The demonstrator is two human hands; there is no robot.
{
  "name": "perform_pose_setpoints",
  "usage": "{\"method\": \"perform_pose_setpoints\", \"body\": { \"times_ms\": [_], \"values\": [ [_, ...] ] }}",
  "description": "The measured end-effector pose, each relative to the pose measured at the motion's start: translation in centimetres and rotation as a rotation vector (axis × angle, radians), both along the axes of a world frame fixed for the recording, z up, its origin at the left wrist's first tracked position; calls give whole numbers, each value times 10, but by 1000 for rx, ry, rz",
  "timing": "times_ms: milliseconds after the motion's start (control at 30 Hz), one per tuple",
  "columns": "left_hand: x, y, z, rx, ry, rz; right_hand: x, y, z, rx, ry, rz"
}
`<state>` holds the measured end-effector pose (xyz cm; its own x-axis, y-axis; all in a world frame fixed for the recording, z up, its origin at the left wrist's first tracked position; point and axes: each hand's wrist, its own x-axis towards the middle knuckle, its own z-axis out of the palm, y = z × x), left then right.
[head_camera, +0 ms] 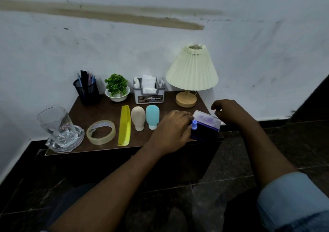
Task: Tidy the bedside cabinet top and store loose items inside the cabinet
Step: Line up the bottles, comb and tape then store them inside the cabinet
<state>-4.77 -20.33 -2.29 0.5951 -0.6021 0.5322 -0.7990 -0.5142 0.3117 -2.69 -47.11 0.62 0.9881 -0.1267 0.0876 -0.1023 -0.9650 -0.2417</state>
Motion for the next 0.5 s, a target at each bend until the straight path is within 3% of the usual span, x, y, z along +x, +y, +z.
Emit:
{"method": "perform_pose_setpoints", "body": {
  "times_ms": [133, 267, 500],
  "values": [
    [7, -26, -11, 131, 92, 59, -3, -18, -5, 0, 128, -121],
    [13, -48, -18, 271, -29, 111, -1, -25, -14, 22, 202, -228],
    [26, -61, -24, 183, -30, 142, 5, -21, -29, 437, 130, -378]
  ]
}}
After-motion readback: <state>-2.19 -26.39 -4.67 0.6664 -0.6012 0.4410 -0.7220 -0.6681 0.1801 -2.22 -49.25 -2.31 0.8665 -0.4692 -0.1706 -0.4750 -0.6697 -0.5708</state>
